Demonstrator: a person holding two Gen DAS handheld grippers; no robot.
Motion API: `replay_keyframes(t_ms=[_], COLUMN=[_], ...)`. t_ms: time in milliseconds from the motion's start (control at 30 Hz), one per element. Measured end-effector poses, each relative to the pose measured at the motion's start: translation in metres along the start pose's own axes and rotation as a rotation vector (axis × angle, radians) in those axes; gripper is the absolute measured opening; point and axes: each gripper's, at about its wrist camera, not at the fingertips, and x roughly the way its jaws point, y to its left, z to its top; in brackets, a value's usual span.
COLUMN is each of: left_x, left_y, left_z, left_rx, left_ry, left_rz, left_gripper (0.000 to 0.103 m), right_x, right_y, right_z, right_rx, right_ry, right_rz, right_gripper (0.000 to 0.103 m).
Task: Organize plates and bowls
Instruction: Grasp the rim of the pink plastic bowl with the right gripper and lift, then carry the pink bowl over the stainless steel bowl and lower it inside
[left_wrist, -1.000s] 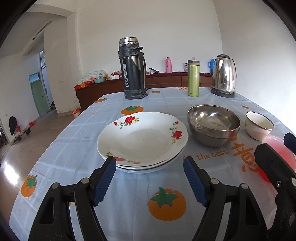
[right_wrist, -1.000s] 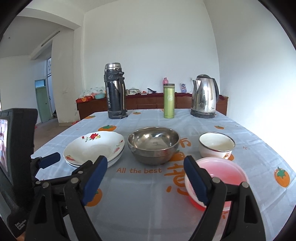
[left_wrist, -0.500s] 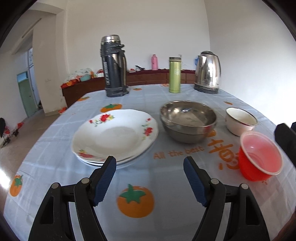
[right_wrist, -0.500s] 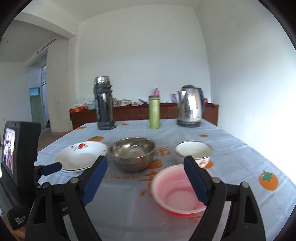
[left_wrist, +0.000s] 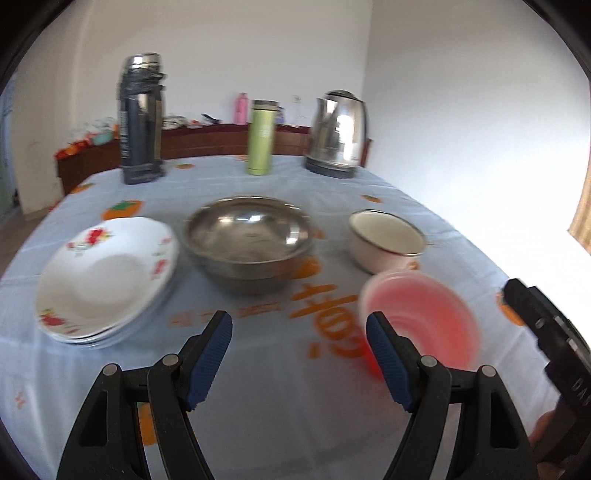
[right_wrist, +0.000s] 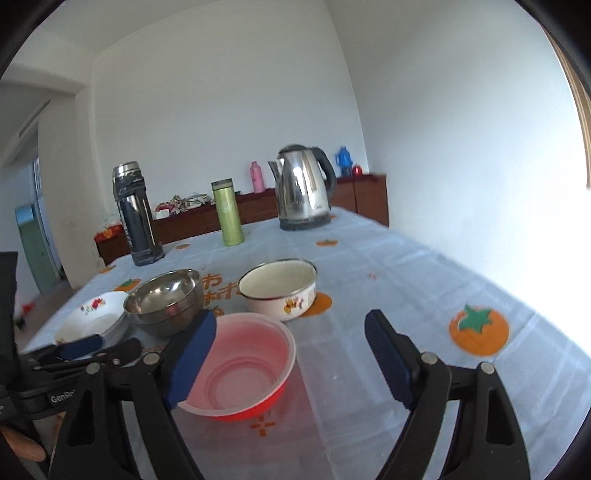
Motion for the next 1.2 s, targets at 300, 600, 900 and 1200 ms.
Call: replay_keyframes(t_ms=[300,600,900,1200], left_x=[0.028,0.05,0.048,0.027], left_y=[-0.033,-0.022,-0.035,-0.014], left_z=[0.009,0.002,-0.001,0.012], left_rx=[0.116,0.052,0.103,0.045], left_ry=[0.036,0.124,0.128,0.029], left_rz=[-0.028,-0.089,-0.121,-0.11], left_gripper=[0.077,0.047,0.023,0.022], right_x=[0.025,0.051,0.067,0.065], right_y=[0.008,-0.004,0.017,0.032], right_z=[-0.003,-0.009,-0.016,-0.01], right_rx=[-0.057,-0.004,-0.088,-0.029], right_ry=[0.148,0.297,0.383,0.365], right_rz=[-0.052,-0.061,-0.018,0.049], right_gripper=[0.058,0.036,0.016,0.012])
